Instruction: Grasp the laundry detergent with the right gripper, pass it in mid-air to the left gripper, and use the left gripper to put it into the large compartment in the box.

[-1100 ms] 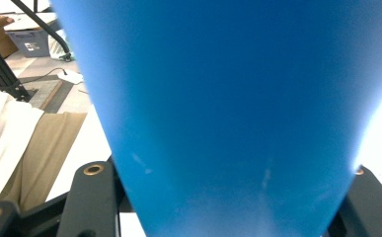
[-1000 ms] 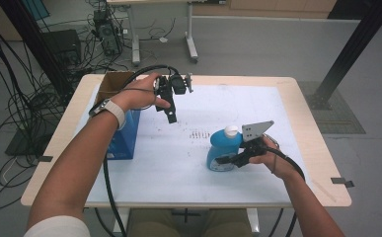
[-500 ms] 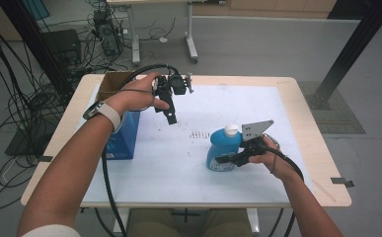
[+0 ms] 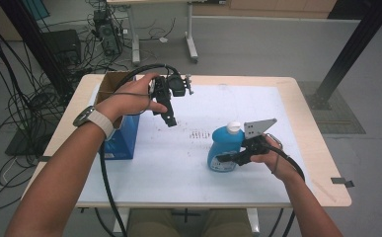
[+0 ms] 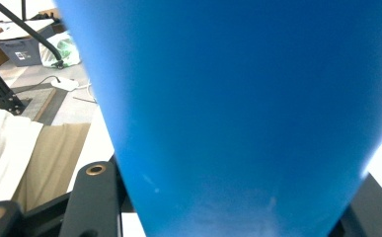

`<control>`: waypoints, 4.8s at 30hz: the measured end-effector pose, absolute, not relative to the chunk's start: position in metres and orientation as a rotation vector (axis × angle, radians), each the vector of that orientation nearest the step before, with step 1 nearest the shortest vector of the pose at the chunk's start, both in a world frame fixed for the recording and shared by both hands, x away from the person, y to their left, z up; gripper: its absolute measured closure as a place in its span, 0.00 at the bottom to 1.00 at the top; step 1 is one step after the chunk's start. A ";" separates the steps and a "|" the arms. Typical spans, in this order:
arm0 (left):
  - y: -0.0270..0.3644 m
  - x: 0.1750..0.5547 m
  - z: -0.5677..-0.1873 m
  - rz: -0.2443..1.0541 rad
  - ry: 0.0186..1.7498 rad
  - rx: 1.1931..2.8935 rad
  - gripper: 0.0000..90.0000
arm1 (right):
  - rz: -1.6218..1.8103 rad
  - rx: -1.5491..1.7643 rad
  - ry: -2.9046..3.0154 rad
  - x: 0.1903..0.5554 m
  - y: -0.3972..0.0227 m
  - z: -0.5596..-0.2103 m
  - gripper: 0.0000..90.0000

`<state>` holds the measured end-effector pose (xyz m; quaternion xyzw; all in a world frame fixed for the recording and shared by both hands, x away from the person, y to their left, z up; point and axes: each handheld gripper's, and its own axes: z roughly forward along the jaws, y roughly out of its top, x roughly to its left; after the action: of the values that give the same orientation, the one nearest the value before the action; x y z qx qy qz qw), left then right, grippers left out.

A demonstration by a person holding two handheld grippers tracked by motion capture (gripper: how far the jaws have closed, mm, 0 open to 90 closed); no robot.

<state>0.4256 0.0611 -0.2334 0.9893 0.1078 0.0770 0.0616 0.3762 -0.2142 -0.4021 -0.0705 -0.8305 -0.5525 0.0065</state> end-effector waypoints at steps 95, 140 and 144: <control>0.003 0.370 -0.169 0.084 0.077 2.888 0.05 | -1.592 -0.103 -2.655 0.377 -0.151 -0.316 0.47; 0.000 0.375 -0.176 0.062 0.078 2.894 0.06 | -1.573 -0.073 -2.654 0.377 -0.141 -0.316 0.47; 0.001 0.374 -0.176 0.063 0.078 2.892 0.06 | -1.571 -0.075 -2.656 0.378 -0.141 -0.316 0.47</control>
<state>0.3744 0.0006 -0.1756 0.9918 0.0269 0.0218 0.1234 0.3775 -0.1406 -0.3157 -0.0243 -0.8601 -0.5088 0.0273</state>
